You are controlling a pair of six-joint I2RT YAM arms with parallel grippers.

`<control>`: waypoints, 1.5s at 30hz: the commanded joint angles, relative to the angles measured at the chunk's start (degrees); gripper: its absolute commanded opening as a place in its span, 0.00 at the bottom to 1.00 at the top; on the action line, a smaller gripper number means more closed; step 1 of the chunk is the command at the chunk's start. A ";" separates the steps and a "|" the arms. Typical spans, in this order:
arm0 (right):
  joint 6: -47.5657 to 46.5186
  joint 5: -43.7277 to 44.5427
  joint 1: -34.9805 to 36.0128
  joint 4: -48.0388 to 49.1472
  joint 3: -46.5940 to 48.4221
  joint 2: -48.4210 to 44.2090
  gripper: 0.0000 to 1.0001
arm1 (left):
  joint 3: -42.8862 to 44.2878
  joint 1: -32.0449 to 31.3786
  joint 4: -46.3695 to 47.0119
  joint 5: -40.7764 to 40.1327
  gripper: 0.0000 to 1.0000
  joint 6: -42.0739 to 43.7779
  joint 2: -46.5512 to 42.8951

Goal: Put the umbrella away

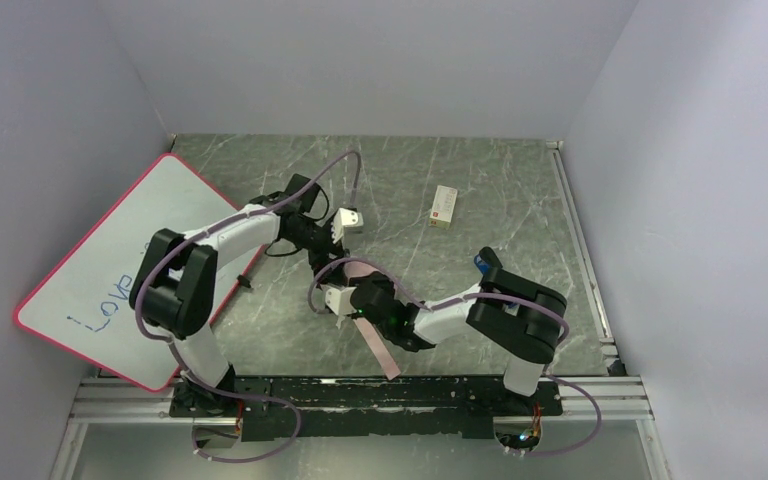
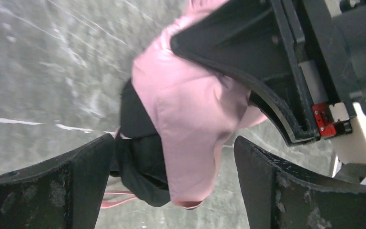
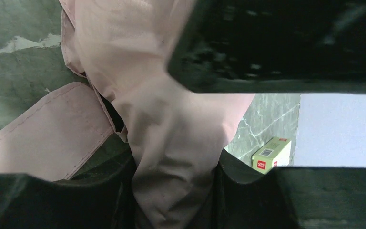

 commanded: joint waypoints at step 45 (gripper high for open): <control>5.11 -3.30 2.91 -12.64 -6.10 -8.43 0.64 | -1.39 -7.51 -5.34 -11.87 0.05 13.62 10.06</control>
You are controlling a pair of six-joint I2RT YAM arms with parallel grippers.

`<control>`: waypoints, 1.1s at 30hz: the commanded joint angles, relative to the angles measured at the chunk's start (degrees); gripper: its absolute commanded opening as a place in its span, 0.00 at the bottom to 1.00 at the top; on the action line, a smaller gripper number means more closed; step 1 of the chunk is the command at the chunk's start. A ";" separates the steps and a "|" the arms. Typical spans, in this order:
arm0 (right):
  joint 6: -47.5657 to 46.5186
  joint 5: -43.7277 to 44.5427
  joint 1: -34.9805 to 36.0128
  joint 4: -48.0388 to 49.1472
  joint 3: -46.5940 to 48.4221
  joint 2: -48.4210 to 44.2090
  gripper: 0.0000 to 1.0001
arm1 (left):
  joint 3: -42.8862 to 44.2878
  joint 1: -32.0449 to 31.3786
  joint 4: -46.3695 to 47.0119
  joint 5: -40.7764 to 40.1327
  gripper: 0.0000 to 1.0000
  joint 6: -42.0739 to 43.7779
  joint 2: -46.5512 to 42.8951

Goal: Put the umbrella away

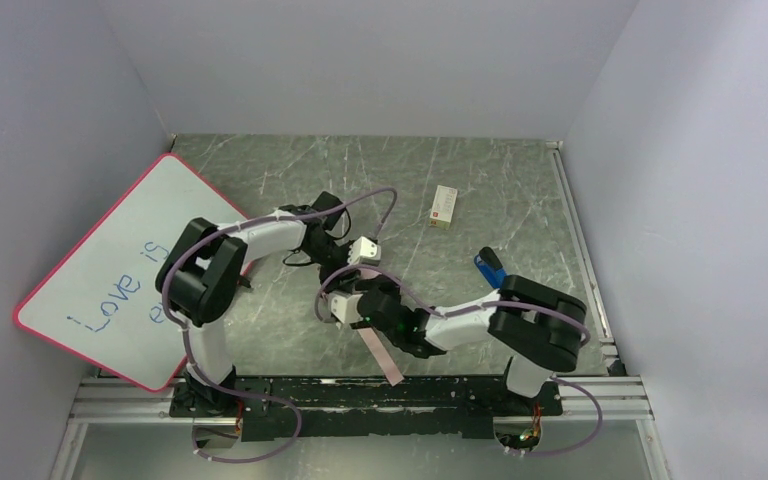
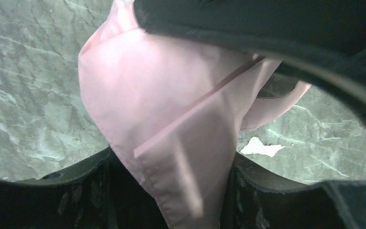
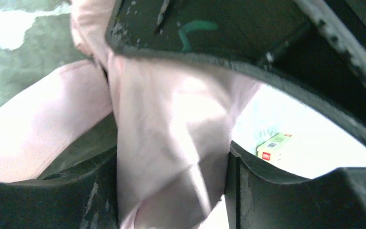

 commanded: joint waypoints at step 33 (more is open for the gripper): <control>86.63 -10.54 2.65 -0.60 -22.16 -42.45 0.61 | -6.77 -3.46 6.40 -13.22 0.05 -3.29 -3.35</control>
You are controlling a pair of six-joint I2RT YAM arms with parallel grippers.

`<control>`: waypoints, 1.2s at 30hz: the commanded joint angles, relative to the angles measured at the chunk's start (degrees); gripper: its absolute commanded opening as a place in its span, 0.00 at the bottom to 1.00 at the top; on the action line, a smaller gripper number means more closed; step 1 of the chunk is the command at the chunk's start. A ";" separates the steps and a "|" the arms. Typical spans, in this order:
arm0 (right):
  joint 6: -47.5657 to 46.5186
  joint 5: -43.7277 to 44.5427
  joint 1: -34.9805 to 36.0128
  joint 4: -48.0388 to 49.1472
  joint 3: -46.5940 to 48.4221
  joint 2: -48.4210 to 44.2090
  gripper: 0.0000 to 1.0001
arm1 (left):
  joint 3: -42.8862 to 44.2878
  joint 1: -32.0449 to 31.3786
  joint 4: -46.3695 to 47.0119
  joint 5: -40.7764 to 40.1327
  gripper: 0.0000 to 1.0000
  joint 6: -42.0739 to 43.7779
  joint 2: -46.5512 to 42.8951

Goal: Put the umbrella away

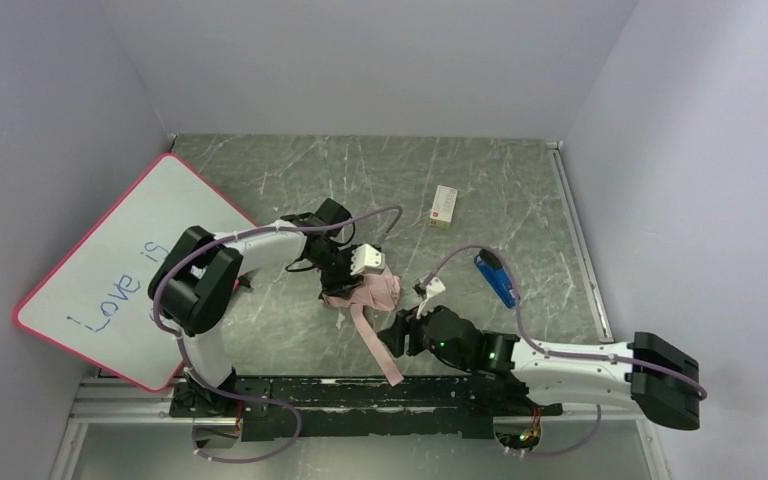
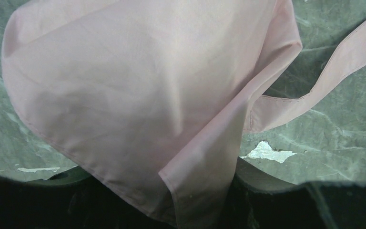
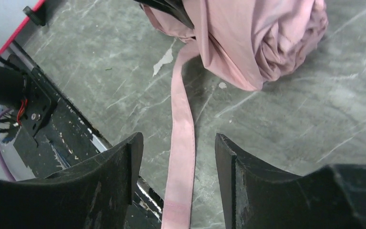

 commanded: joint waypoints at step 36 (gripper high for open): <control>12.92 -0.13 -2.88 31.46 7.27 41.39 0.35 | -2.53 -0.55 1.39 -7.14 0.05 -1.60 0.23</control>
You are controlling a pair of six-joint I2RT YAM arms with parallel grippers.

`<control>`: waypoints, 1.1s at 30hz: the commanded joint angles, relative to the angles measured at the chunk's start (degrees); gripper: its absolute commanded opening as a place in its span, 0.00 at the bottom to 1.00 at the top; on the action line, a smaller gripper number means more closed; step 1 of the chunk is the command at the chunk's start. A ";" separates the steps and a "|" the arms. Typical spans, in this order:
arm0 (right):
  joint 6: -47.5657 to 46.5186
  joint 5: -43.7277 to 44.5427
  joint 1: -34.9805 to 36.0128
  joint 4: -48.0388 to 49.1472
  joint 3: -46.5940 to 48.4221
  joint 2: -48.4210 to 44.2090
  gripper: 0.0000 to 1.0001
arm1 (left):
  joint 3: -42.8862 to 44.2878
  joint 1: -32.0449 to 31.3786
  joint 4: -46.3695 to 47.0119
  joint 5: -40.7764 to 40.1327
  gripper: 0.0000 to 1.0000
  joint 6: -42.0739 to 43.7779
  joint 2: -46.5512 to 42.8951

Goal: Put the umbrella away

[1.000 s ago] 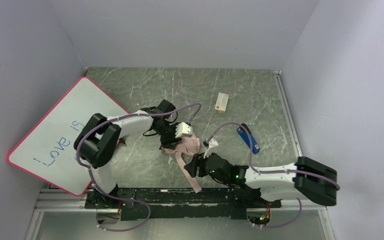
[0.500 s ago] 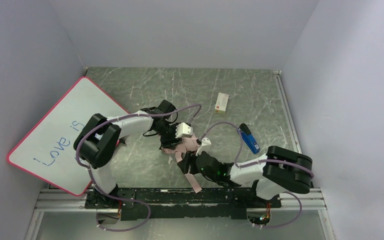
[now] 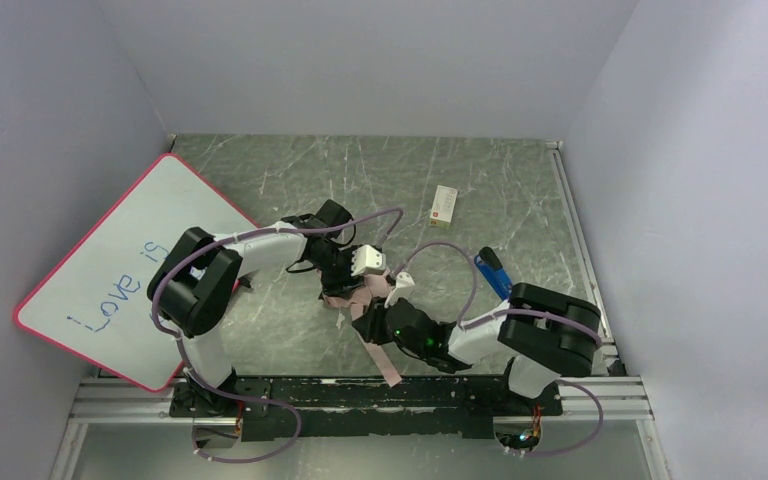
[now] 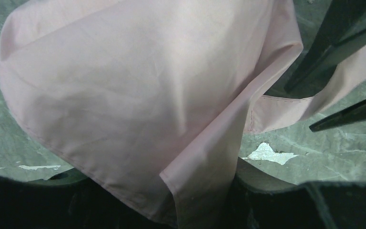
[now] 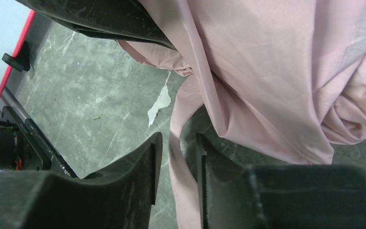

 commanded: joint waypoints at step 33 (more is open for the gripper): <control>4.04 0.60 -0.28 -11.53 -9.74 -16.25 0.00 | -3.04 3.68 13.39 -12.30 0.05 -16.38 -1.53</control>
